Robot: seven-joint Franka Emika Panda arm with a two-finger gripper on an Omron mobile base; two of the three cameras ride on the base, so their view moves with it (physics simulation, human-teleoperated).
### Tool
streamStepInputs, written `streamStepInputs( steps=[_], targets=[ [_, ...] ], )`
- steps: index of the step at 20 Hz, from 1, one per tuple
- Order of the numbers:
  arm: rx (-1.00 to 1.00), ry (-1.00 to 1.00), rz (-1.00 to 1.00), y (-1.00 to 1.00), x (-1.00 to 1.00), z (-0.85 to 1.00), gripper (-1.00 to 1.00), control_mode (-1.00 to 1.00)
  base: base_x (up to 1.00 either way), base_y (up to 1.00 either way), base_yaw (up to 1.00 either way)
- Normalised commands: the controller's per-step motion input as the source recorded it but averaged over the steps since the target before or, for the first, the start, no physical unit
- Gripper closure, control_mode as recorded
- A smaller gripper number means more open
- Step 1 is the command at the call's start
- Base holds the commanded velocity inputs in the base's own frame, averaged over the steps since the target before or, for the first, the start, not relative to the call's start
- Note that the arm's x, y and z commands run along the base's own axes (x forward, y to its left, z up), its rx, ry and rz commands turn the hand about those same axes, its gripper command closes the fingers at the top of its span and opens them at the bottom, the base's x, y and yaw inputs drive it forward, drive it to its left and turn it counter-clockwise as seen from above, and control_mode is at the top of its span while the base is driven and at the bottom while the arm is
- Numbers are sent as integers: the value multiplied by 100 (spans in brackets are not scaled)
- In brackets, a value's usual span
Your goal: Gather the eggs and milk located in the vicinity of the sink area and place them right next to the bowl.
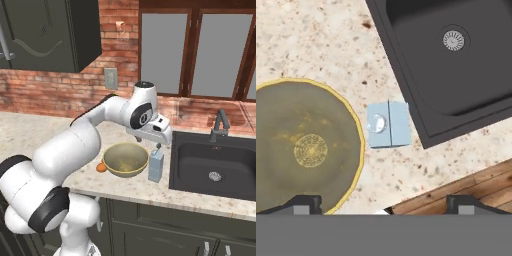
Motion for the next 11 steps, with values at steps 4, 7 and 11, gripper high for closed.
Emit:
streamStepInputs(
  steps=[4,7,11],
  targets=[
    [0,1,0,71,-20,19,-100,-100,0,0,0],
    [0,1,0,90,-28,3,-100,-100,0,0,0],
    [0,0,0,90,-34,0,-100,-100,0,0,0]
  ],
)
